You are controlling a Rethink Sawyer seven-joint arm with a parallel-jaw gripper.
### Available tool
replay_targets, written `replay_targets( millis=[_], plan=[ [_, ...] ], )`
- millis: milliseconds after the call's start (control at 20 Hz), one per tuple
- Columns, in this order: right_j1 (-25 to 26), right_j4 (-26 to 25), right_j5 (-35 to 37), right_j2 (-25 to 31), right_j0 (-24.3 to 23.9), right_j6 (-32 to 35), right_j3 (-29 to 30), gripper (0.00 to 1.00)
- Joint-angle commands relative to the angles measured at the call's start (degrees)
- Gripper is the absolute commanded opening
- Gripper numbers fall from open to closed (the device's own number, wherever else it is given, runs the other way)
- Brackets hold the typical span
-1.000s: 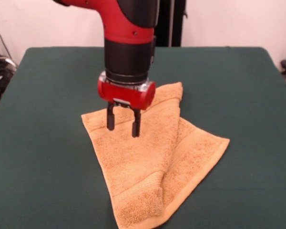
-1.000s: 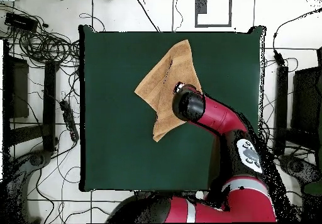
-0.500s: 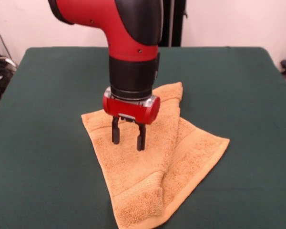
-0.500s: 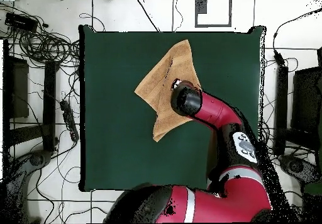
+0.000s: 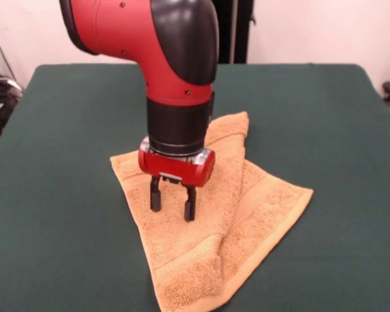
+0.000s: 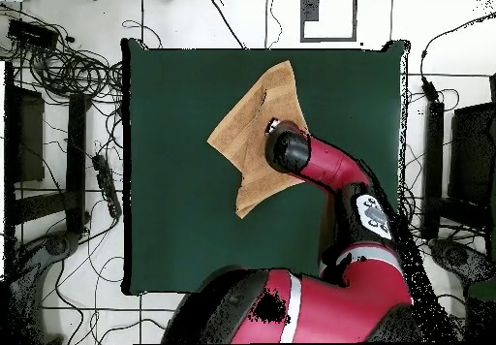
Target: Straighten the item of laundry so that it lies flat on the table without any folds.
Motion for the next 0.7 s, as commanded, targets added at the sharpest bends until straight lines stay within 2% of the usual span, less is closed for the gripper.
replay_targets(
  millis=[50, 450, 700],
  plan=[
    [5.29, -2.92, 2.99, 9.79, -1.15, -0.06, -4.47, 1.00],
    [8.81, -4.14, 1.46, 11.52, -2.01, 0.36, -6.57, 1.00],
    [9.25, -4.43, 1.38, 11.96, -2.16, 0.62, -6.89, 1.00]
  ],
)
